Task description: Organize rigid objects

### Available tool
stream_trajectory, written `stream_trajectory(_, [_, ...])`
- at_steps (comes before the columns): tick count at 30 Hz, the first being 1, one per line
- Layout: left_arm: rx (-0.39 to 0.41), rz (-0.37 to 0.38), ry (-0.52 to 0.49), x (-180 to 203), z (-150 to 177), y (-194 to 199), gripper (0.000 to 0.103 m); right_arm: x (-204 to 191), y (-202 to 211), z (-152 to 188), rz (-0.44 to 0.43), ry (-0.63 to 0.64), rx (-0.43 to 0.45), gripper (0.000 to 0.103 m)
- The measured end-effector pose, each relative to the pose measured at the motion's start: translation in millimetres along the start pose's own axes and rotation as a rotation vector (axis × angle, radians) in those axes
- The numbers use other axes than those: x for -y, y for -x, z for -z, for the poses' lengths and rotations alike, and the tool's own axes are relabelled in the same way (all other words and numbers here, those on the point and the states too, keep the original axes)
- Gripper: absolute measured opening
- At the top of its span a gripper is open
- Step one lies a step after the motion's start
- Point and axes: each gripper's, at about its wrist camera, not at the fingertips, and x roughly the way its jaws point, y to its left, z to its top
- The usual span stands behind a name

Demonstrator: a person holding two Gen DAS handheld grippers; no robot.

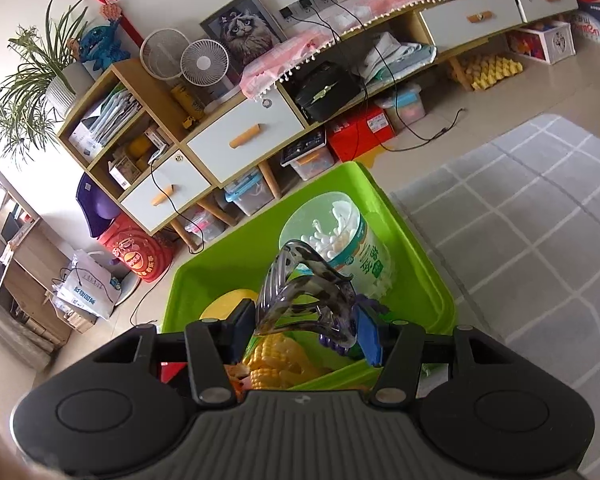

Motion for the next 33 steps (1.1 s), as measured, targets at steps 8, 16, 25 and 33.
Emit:
stream_trajectory(8, [0.05,-0.009,-0.026,6.4,3.0,4.2,0.101,-4.8,8.5,-4.6,0.007,0.021,0.071,0.067])
stream_trajectory(16, [-0.004,-0.002,-0.034,13.1,1.1,6.0,0.101,-3.4,17.4,-7.6,0.006,0.044,0.043,0.067])
stream_trajectory(25, [-0.071,0.036,-0.01,7.5,2.1,19.3,0.101,-1.0,38.1,-12.6,-0.017,-0.031,0.029,0.068])
stream_trajectory(33, [-0.122,0.007,-0.062,0.4,11.1,50.7,0.101,-7.3,53.7,-4.6,0.002,-0.061,-0.028,0.068])
